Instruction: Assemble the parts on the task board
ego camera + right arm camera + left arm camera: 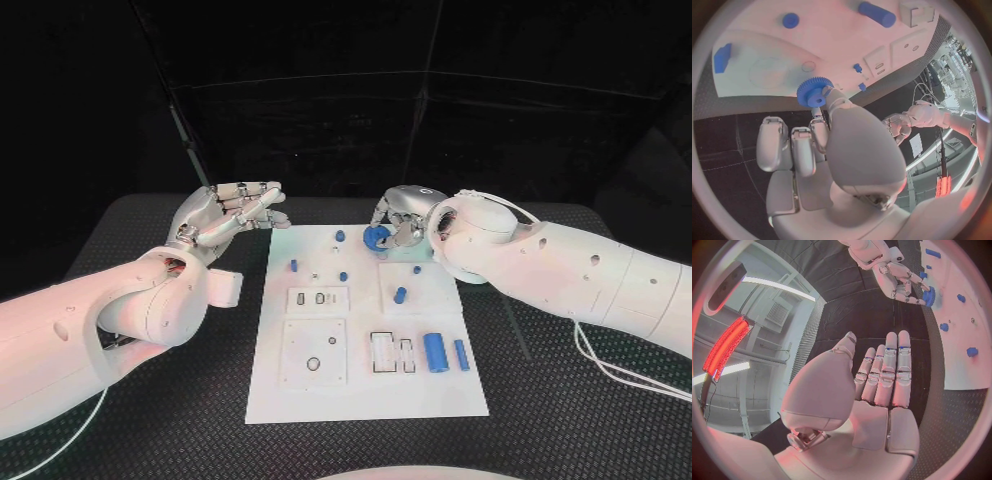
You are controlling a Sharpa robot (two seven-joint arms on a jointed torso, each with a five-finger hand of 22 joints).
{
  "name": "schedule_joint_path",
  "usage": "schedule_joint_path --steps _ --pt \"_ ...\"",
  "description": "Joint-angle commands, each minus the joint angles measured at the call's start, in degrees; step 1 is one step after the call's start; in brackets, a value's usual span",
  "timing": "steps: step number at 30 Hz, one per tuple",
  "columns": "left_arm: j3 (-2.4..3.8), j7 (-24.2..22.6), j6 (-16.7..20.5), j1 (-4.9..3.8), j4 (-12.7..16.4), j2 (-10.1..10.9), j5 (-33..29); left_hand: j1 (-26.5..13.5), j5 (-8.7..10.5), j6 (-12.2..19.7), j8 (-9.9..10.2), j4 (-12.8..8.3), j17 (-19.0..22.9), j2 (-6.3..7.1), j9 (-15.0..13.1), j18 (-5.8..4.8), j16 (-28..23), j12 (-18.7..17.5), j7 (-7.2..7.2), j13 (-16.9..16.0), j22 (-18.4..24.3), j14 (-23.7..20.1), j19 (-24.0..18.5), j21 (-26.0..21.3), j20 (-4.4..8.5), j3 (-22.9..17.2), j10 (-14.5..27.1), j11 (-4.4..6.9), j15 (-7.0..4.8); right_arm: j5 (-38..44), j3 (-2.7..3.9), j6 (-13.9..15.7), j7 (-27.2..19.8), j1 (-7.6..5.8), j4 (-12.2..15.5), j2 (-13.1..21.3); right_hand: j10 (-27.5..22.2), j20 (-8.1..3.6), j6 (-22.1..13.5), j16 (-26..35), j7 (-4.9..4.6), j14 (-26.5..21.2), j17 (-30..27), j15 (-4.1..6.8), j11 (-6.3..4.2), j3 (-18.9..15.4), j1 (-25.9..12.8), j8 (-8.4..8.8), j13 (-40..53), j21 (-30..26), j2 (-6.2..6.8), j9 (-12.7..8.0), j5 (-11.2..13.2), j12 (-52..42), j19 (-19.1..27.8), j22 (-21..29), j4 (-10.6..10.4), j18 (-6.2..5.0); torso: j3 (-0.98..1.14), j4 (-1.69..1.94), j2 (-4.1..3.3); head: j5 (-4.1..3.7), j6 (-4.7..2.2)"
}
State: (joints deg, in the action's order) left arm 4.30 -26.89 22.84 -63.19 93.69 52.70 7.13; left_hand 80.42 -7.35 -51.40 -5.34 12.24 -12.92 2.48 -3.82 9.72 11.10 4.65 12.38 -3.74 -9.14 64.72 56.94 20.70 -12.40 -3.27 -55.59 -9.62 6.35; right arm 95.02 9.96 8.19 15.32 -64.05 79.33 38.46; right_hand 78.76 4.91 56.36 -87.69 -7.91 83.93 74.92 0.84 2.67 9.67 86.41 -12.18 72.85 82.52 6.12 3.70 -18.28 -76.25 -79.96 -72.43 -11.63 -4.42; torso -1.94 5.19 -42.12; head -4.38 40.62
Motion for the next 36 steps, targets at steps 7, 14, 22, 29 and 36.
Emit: schedule_joint_path --steps 7,14,22,29,36 --pt "0.06 0.10 -0.52 -0.07 0.23 0.01 -0.02 -0.07 0.19 -0.36 0.25 -0.29 -0.07 -0.61 0.04 0.70 -0.21 -0.26 -0.03 0.07 0.01 0.32 0.46 0.31 0.04 0.18 -0.35 -0.12 0.05 0.71 0.02 1.85 0.58 -0.15 0.18 -3.48 0.24 0.03 0.97 -0.18 0.14 4.97 9.85 0.48 0.11 0.47 -0.67 0.45 0.01 0.32 -0.03 0.09 -0.09 -0.33 -0.42 -0.21 -0.04 0.85 -0.03 0.01 0.01 0.42 0.14" --pt "0.06 0.15 -0.59 -0.08 0.24 -0.06 -0.02 -0.07 0.19 -0.36 0.27 -0.31 -0.08 -0.61 0.05 0.70 -0.23 -0.27 -0.03 0.07 0.02 0.31 0.45 0.30 0.04 0.19 -0.34 -0.13 0.05 1.67 -0.04 2.32 0.27 -0.17 -2.91 -7.43 0.21 0.04 0.81 -0.19 0.09 4.98 9.88 0.46 0.15 0.72 -0.81 0.61 0.01 0.46 0.03 0.06 -0.08 -0.31 -0.60 -0.55 -0.04 0.92 0.01 0.03 -0.03 0.55 0.16" --pt "0.06 0.28 -0.67 -0.08 0.16 -0.18 -0.02 -0.05 0.20 -0.34 0.37 -0.39 -0.14 -0.61 0.05 0.67 -0.39 -0.38 -0.01 0.09 0.06 0.20 0.34 0.22 0.02 0.26 -0.29 -0.16 0.10 2.67 -0.61 1.76 0.31 -0.17 -6.59 -10.83 -0.02 0.07 0.61 -0.18 0.00 4.97 9.86 0.41 0.22 1.01 -1.09 0.80 -0.23 0.55 0.15 0.04 -0.04 -0.07 -0.72 -0.79 -0.06 0.97 0.04 0.00 -0.04 0.83 0.36" --pt "0.06 0.36 -0.71 -0.08 0.06 -0.31 -0.02 -0.04 0.20 -0.33 0.40 -0.41 -0.16 -0.61 0.06 0.66 -0.44 -0.41 0.00 0.09 0.08 0.17 0.29 0.19 0.01 0.28 -0.28 -0.17 0.11 2.84 -1.97 0.60 0.24 -0.17 -8.48 -12.56 -0.17 0.11 0.48 -0.16 -0.07 4.96 9.82 0.36 0.29 1.23 -1.35 0.93 -0.34 0.54 0.23 0.04 0.00 0.05 -0.71 -0.80 -0.10 0.97 0.04 -0.04 -0.06 0.85 0.54" --pt "0.06 0.44 -0.72 -0.08 -0.03 -0.40 -0.02 -0.02 0.20 -0.31 0.47 -0.47 -0.19 -0.62 0.06 0.64 -0.53 -0.48 0.03 0.09 0.11 0.10 0.19 0.13 -0.01 0.32 -0.24 -0.20 0.14 2.86 -3.26 -0.65 0.10 -0.18 -9.31 -13.41 -0.23 0.16 0.41 -0.15 -0.12 4.95 9.81 0.30 0.35 1.44 -1.65 1.04 -0.32 0.56 0.35 0.06 0.28 0.06 -0.73 -0.86 -0.11 0.99 0.09 -0.10 -0.02 0.87 0.70"
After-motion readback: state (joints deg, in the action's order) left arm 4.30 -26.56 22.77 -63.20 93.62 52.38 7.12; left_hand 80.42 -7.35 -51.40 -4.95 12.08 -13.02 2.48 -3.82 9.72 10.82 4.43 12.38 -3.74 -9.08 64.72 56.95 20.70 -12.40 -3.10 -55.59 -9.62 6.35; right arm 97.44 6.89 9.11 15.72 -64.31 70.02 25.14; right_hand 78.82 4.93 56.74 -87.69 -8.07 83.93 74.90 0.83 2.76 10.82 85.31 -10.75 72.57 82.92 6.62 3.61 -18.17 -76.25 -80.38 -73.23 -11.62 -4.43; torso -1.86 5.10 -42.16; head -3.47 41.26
